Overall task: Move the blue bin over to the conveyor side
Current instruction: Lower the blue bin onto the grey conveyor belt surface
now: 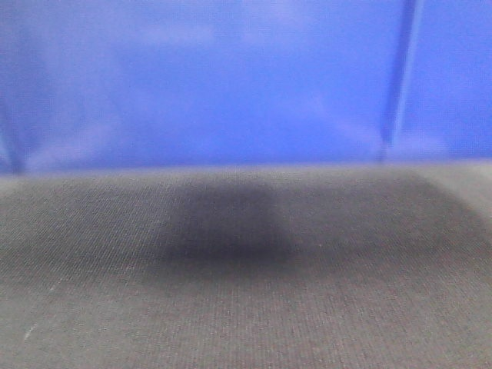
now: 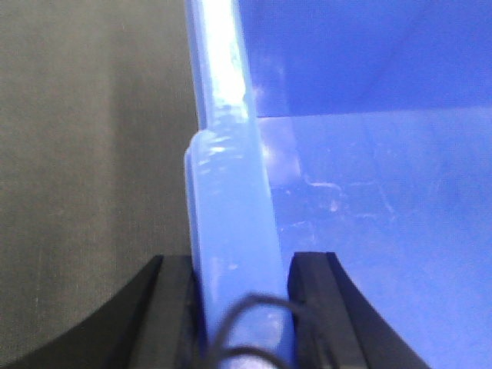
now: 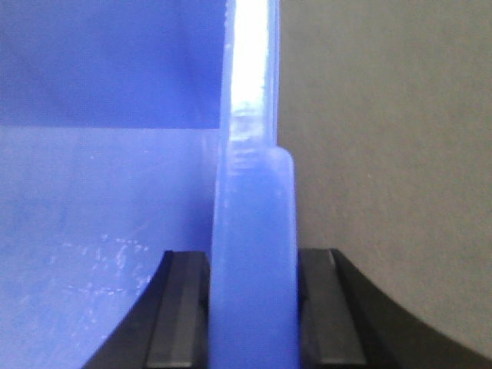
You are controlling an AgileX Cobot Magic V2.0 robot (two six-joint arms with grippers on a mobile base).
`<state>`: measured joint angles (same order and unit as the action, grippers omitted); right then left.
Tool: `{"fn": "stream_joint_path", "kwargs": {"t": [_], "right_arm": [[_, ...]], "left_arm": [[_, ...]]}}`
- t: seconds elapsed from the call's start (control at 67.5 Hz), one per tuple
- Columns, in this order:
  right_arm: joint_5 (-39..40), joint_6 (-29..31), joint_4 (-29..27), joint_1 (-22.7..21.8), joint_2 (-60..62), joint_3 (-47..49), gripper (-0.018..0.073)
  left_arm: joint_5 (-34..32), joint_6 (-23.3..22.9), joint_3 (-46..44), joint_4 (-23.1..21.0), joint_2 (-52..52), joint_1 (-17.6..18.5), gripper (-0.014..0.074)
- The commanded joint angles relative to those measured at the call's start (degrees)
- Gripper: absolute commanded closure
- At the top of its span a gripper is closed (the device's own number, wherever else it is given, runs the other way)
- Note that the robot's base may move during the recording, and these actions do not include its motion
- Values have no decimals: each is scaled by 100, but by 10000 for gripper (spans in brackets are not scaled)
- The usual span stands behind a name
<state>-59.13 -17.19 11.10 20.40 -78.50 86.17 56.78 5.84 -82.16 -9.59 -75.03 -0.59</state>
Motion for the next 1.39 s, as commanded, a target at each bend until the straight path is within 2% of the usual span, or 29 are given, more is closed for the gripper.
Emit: {"fn": "stream_joint_path", "kwargs": {"t": [0.0, 0.089, 0.267, 0.356, 0.43, 0.474, 0.607, 0.667, 0.741, 0.948, 1.022, 1.096, 1.2, 1.289, 1.378], "right_arm": [[472, 76, 208, -40, -186, 126, 640], [472, 76, 208, -40, -451, 126, 640], [579, 223, 208, -40, -939, 114, 632], [613, 223, 217, -40, -1090, 114, 575], [617, 223, 217, -40, -1143, 114, 454], [641, 223, 229, -40, -1153, 114, 377], [651, 223, 402, -40, -1152, 114, 42], [651, 223, 402, -40, -1152, 114, -15], [651, 223, 402, -40, -1141, 114, -8], [481, 223, 368, -40, -741, 114, -9], [437, 223, 359, -40, -481, 114, 17], [370, 223, 318, -40, -154, 114, 87], [301, 223, 318, -40, 304, 46, 237], [325, 223, 318, -40, 742, -254, 400], [463, 223, 318, -40, 1260, -771, 525]], "left_arm": [[-391, 227, -127, -59, -176, 325, 613], [-475, 214, -127, 96, -479, 484, 613], [-614, 110, -127, 96, -962, 497, 613], [-611, 110, -127, 105, -1158, 497, 582], [-575, 110, -127, 148, -1240, 497, 495], [-543, 110, -127, 231, -1267, 497, 412], [-521, 110, -127, 326, -1266, 497, 176], [-521, 110, -127, 326, -1266, 497, 62], [-478, 110, -127, 326, -1266, 497, -20], [-243, 105, -208, 326, -896, 497, 17], [-243, 53, -208, 326, -591, 497, 20], [-256, -3, -208, 339, -231, 497, 46], [-302, -3, -169, 364, 311, 497, 162], [-460, -3, 66, 490, 761, 497, 331], [-729, -3, 512, 602, 1301, 486, 491]]}}
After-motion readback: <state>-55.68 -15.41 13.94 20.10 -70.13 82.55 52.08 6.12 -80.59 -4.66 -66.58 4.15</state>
